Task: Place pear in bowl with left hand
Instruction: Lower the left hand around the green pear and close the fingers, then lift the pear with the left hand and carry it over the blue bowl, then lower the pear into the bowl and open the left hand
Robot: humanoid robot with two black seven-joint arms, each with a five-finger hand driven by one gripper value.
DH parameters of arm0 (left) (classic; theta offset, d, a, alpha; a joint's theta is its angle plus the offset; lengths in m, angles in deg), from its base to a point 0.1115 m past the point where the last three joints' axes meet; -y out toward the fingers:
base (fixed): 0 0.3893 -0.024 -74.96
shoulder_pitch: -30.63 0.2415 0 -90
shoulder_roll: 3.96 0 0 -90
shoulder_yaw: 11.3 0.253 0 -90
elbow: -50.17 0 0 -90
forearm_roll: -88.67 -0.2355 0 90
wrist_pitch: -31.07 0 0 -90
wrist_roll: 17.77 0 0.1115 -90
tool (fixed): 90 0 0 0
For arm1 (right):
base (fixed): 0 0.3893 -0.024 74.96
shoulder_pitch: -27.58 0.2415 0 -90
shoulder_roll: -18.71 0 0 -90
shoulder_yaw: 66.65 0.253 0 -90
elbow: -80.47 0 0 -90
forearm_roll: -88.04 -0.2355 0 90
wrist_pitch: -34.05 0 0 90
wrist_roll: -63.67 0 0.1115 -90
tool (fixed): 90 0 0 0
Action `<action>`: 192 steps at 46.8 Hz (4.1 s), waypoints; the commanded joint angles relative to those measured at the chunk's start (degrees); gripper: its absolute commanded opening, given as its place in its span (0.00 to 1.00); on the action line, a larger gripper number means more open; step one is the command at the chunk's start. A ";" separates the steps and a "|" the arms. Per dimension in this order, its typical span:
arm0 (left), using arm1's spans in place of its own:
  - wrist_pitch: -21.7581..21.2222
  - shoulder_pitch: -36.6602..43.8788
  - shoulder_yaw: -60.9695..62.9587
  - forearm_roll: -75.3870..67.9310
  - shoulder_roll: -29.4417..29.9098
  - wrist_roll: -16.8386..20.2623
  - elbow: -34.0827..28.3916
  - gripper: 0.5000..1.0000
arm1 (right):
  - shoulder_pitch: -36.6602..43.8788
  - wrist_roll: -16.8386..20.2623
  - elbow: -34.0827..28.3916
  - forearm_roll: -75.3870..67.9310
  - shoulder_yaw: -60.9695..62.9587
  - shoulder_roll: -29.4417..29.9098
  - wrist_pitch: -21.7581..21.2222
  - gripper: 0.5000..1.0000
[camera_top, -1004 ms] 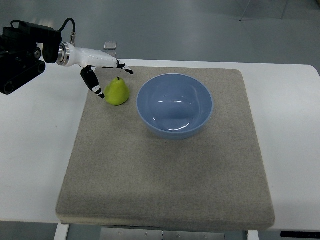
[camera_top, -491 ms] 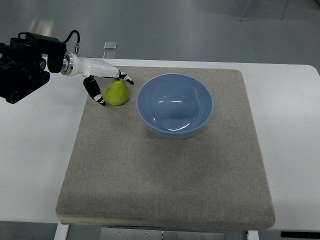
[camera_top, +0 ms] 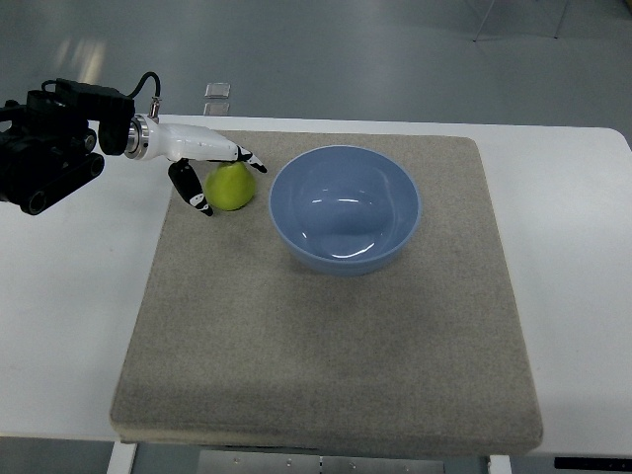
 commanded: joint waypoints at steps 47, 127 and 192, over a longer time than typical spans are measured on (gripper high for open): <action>-1.49 -1.02 -0.94 4.43 -1.32 -0.36 -2.71 0.17 | 0.00 0.00 0.00 0.00 0.00 0.00 -0.01 0.85; -0.53 -4.36 -5.77 6.63 -5.80 -0.45 13.99 0.21 | 0.00 0.00 0.00 0.00 0.00 0.00 -0.01 0.85; -2.02 -1.46 -7.62 8.39 -6.24 -0.36 12.05 0.99 | 0.00 0.00 0.00 0.00 0.00 0.00 -0.01 0.85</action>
